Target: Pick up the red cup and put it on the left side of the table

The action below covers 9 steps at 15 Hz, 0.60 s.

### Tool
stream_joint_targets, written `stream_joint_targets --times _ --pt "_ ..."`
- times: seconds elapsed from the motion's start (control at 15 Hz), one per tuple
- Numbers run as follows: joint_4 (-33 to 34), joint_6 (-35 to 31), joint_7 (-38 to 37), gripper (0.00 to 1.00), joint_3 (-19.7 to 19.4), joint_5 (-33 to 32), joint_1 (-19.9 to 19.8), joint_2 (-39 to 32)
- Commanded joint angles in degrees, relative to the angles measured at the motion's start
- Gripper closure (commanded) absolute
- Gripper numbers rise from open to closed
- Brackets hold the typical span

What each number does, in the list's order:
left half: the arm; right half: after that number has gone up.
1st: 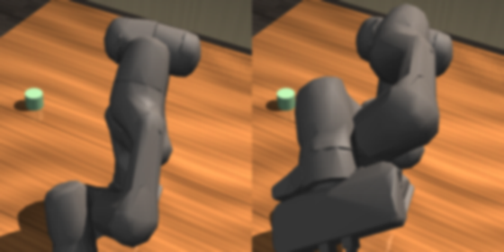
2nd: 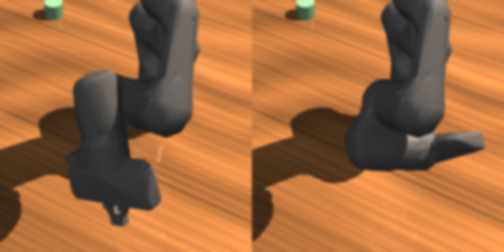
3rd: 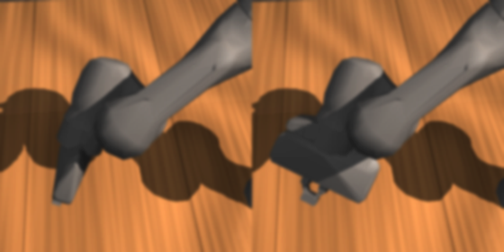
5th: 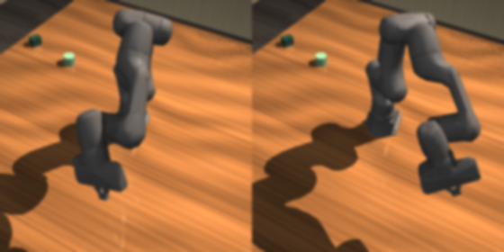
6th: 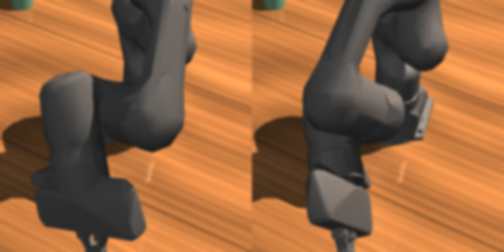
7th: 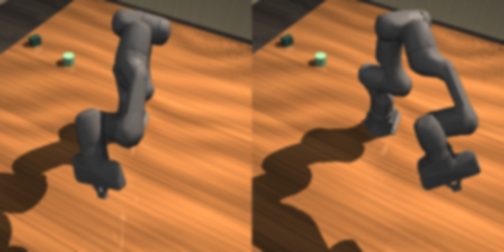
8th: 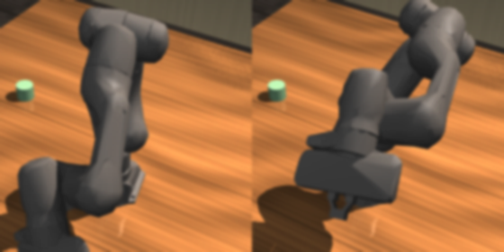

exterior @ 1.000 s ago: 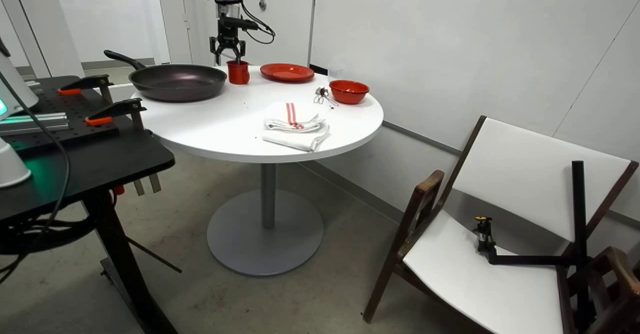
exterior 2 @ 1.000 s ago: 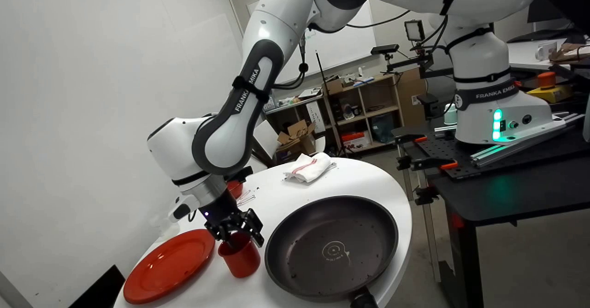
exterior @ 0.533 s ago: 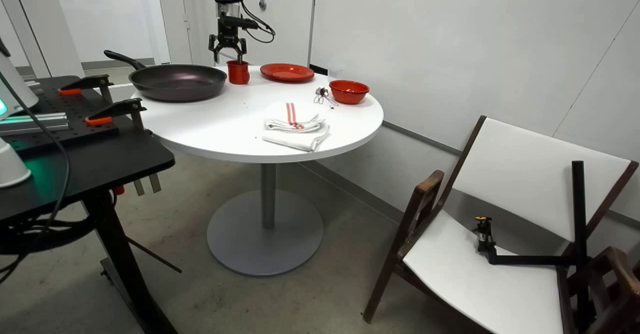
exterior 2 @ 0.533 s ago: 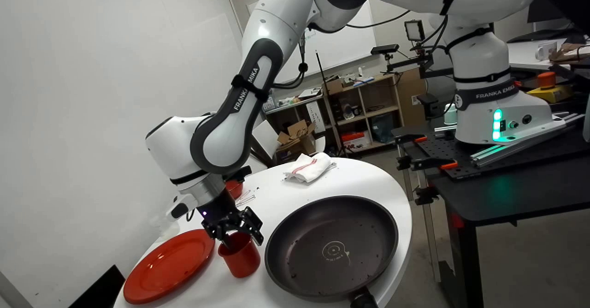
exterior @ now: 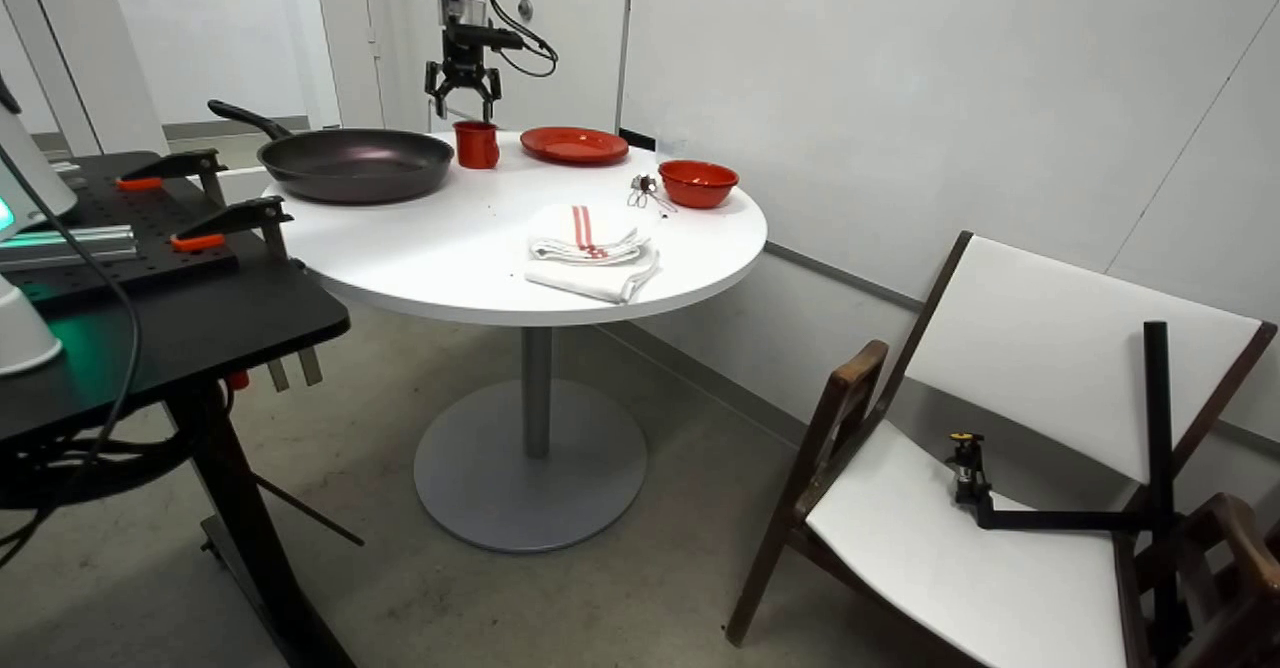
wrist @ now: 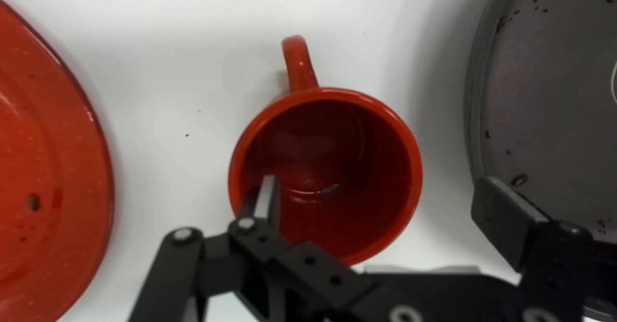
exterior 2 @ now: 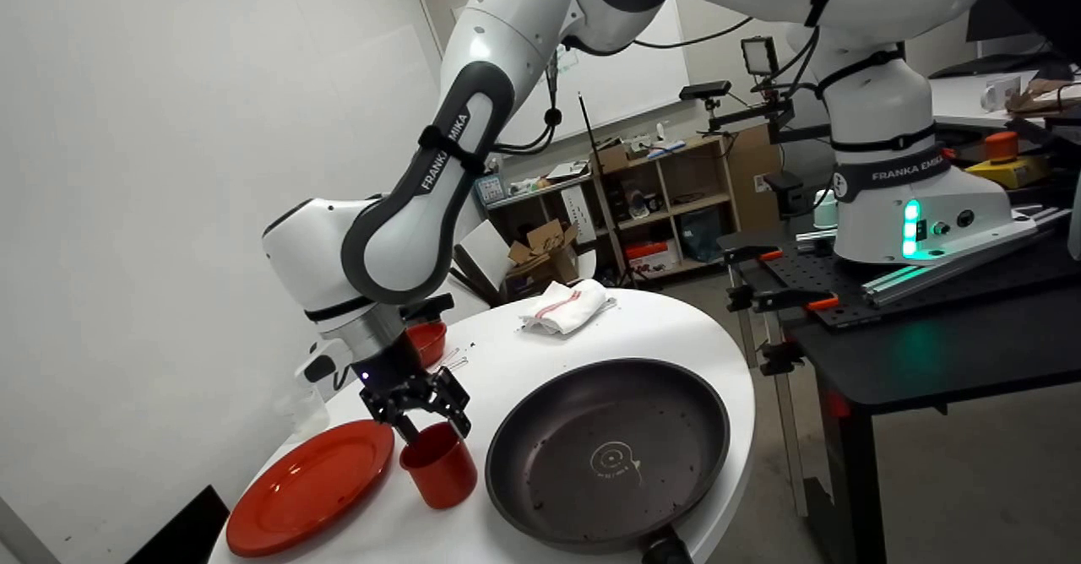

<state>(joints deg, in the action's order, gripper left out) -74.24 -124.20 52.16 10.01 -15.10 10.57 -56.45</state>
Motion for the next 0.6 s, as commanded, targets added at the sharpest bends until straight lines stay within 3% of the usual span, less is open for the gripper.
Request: stream_joint_targets --times 0.0,0.53 --pt "-3.89 -2.01 -0.57 0.0 -0.26 -0.64 0.33 3.83" --pt "-17.86 -7.19 -4.44 0.0 -0.55 -2.69 1.99 16.9"
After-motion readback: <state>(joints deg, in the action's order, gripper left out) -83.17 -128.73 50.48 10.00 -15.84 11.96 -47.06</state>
